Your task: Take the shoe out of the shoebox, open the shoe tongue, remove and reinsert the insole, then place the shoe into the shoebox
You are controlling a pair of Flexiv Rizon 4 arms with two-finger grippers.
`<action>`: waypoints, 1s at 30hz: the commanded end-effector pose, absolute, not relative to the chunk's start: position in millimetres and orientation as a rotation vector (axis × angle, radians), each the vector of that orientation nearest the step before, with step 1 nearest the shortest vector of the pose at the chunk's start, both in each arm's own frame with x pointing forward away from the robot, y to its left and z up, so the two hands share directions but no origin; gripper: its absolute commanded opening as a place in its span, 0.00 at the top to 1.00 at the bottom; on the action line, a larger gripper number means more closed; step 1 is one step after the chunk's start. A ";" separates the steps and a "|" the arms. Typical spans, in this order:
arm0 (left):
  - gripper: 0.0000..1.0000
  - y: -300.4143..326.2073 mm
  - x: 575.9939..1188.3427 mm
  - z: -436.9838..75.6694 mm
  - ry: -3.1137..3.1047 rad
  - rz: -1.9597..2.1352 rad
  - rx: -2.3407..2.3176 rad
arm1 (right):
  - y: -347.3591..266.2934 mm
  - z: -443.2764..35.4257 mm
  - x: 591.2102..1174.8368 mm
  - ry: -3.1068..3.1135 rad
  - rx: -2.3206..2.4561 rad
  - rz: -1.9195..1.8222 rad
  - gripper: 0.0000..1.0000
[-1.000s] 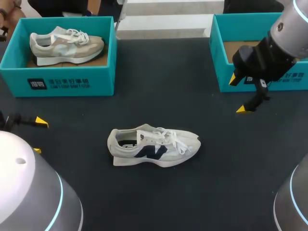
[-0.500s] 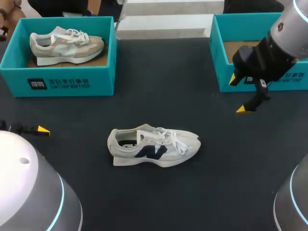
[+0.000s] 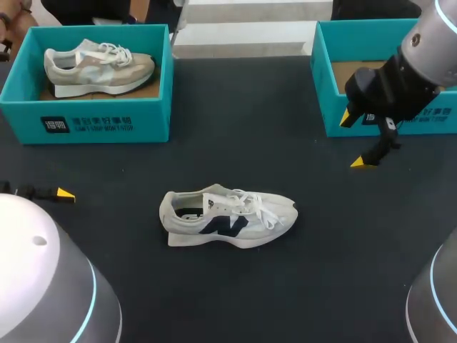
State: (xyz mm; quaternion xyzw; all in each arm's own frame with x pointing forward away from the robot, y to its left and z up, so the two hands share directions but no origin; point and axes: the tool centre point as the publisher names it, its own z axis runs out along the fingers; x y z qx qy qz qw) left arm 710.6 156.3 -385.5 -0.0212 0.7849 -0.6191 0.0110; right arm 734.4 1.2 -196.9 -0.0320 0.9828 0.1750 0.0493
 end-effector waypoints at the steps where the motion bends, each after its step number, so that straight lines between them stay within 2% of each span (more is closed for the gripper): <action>1: 0.00 155.6 710.0 -385.3 2.450 -1.928 -0.068 | 1.9 -198.1 735.1 2.995 -0.098 0.532 0.00; 11: 0.00 148.7 708.3 -384.4 2.483 -1.859 -0.077 | 1.9 -198.1 735.1 2.995 -0.098 0.532 0.00; 23: 0.00 85.9 706.7 -365.1 2.460 -1.747 -0.019 | 1.9 -198.1 735.1 2.995 -0.098 0.532 0.00; 30: 0.00 40.1 709.3 -370.5 2.487 -1.745 0.038 | 1.9 -198.1 735.1 2.995 -0.098 0.532 0.00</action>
